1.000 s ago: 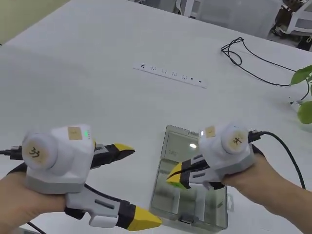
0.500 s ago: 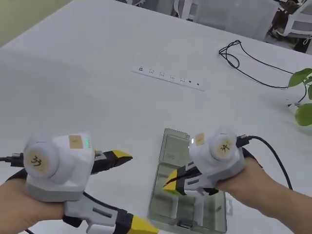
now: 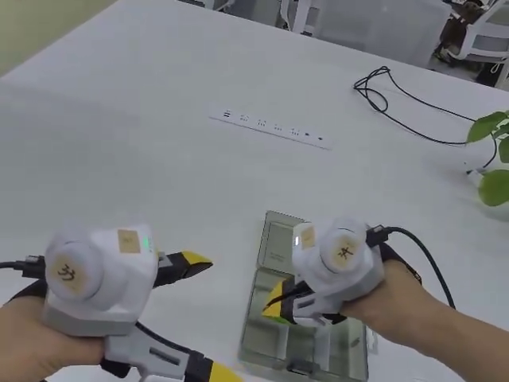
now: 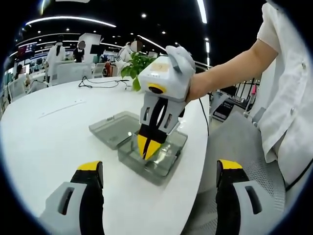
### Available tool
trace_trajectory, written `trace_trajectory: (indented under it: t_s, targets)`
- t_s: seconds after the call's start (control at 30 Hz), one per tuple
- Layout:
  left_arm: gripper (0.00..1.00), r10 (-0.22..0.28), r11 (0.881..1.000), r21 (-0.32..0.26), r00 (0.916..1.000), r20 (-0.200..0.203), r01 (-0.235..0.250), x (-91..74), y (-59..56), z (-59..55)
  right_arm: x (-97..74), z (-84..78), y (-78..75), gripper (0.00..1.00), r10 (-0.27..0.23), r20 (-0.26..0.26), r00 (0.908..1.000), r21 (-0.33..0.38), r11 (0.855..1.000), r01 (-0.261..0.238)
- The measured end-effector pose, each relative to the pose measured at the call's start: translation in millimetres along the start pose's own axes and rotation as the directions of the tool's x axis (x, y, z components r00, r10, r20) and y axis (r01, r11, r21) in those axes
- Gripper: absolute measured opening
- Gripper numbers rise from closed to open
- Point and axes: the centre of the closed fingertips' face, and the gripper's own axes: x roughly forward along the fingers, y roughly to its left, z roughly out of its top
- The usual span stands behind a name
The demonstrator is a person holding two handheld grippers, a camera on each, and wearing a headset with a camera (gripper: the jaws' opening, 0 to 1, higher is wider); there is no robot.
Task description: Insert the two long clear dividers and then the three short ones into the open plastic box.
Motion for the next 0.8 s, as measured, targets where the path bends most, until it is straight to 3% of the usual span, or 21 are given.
trace_trajectory:
  t_s: [0.4, 0.6, 0.73, 0.8]
  targets:
    - [0.98, 0.007, 1.000, 0.009, 0.9999, -0.009, -0.007, -2.3, -0.8, 0.1, -4.5, 3.1, 1.4, 0.06, -0.006, 0.028, 0.9996, 0.056, 0.998, 0.004]
    - [0.98, 0.008, 1.000, 0.014, 0.9999, -0.011, -0.008, -3.5, -2.9, 1.1, -23.4, 12.5, -1.9, 0.10, -0.039, 0.097, 0.9945, 0.099, 0.995, 0.030]
    - [0.98, 0.010, 1.000, 0.014, 0.9999, -0.012, -0.010, -4.2, -3.9, 1.4, -39.1, 17.2, -4.1, 0.14, -0.064, 0.146, 0.9872, 0.138, 0.989, 0.044]
    - [0.98, 0.010, 1.000, 0.016, 0.9999, -0.011, -0.010, -4.8, -4.9, 2.2, -51.2, 19.9, -5.5, 0.16, -0.084, 0.186, 0.9789, 0.168, 0.984, 0.053]
